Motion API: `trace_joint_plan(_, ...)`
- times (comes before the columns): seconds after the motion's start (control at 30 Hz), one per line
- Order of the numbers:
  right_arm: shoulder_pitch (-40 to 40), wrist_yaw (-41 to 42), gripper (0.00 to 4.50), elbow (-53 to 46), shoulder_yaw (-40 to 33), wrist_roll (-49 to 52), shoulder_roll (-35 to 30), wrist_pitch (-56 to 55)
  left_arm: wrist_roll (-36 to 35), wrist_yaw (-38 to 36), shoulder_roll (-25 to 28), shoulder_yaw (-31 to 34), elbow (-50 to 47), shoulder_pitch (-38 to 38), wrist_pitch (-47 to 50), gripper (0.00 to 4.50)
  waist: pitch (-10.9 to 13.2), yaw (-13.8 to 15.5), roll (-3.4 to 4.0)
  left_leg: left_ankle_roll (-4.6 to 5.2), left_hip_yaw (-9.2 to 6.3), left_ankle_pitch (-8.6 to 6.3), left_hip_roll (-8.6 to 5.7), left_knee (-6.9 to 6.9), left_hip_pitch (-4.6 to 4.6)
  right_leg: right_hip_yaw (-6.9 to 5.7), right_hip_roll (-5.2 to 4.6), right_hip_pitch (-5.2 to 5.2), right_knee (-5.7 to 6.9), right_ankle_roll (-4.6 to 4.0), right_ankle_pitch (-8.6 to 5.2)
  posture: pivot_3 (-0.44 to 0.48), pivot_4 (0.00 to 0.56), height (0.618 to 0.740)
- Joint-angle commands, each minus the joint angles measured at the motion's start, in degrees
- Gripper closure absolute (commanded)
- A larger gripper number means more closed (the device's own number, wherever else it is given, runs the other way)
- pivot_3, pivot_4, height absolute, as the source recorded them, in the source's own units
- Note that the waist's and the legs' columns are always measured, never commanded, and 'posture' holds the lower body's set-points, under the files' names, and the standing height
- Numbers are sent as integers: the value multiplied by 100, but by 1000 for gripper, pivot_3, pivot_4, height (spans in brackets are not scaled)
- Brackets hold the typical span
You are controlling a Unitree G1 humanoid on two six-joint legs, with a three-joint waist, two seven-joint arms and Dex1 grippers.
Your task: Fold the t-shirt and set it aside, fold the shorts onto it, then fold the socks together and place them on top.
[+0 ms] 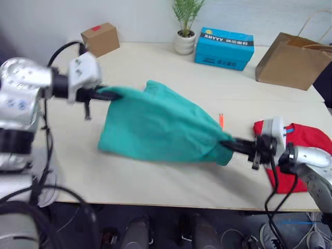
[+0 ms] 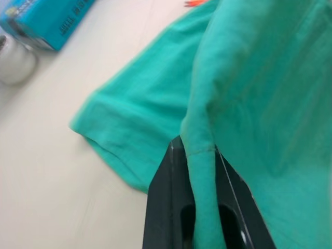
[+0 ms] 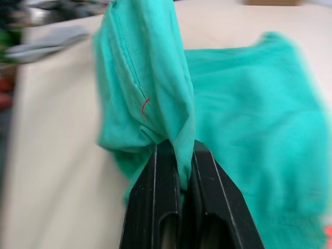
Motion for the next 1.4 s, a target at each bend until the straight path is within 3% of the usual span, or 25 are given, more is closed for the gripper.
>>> trace_joint_plan(0.03,-499,-974,4500,402,-70,-637,441,87,794,901,-625,-211,1655,-799,-1163,4478,0,-65,0,4,2,-2,-1,0,-23,0,0,-22,0,1,0,0,150,740)
trace_joint_plan(0.2,-1003,-1773,4500,754,80,-1414,1043,142,2128,3019,-1405,-773,3580,-1685,-2585,4478,2,-105,-4,5,2,3,-2,9,-89,-3,2,-90,16,5,2,0,150,740)
trace_joint_plan(0.27,-1112,-1869,4500,823,139,-1559,1197,255,2277,3458,-1625,-787,4007,-1840,-2748,4478,2,-136,-4,3,2,5,0,8,-97,-4,3,-98,17,5,2,0,150,740)
trace_joint_plan(0.57,-1075,-1846,4500,570,140,-1573,1589,812,2481,3348,-2036,-651,4730,-1822,-2034,4478,3,-209,-5,8,-6,9,4,34,-114,-8,9,-104,28,5,2,0,150,740)
trace_joint_plan(0.67,-1143,-1871,3659,596,-25,-1569,1677,740,2315,3610,-2071,-367,4741,-1811,-1876,3595,3,-209,-5,8,-7,9,4,43,-116,-8,9,-106,37,5,2,0,150,740)
trace_joint_plan(0.8,-1085,-1617,2330,400,-234,-1466,1479,745,2170,3957,-1945,18,4639,-1767,-2377,2331,3,-201,-5,10,-11,8,2,57,-121,-8,0,-108,47,5,2,0,150,740)
trace_joint_plan(0.93,-1007,-1184,939,151,-785,-1209,1010,718,1533,3740,-1645,802,4517,-1701,-2588,1098,4,-200,-5,13,-13,6,1,70,-127,-9,-6,-113,57,5,2,0,150,740)
trace_joint_plan(1.03,-936,-676,0,-80,-901,-1034,606,758,1524,3776,-1242,938,4333,-1564,-2729,163,4,-206,-5,15,-13,5,2,74,-128,-11,-5,-112,58,5,2,0,150,740)
trace_joint_plan(1.1,-824,-267,0,-366,-645,-1096,429,610,1350,3329,-1089,1053,4122,-1346,-2950,17,3,-224,-4,14,-13,4,4,72,-123,-10,-2,-110,59,5,2,0,150,740)
trace_joint_plan(1.13,-761,-73,0,-559,-469,-1096,429,517,1093,2646,-1082,1135,3930,-1144,-3058,17,3,-222,-4,12,-10,4,5,71,-118,-7,-2,-110,61,5,2,0,150,740)
trace_joint_plan(1.2,-597,48,0,-984,145,-1315,645,311,351,531,-1048,1065,3009,-288,-3046,17,0,-222,1,10,-7,4,8,72,-111,-6,3,-106,65,5,2,0,150,740)
trace_joint_plan(1.23,-542,51,0,-1082,346,-1438,722,216,132,-88,-1023,1016,2641,18,-2974,17,-1,-226,2,8,-5,2,8,73,-101,-4,2,-98,68,4,1,0,150,740)
trace_joint_plan(1.3,-439,-216,0,-1123,943,-2114,871,-1,279,-320,-912,741,1946,635,-2758,17,-1,-229,2,4,-1,1,10,81,-100,-1,12,-97,71,2,0,0,150,740)
trace_joint_plan(1.4,-525,-755,0,-870,1639,-3218,1115,-437,673,341,-1038,532,998,1431,-2572,17,0,-213,1,6,-6,1,8,94,-114,2,3,-105,77,2,1,0,150,740)
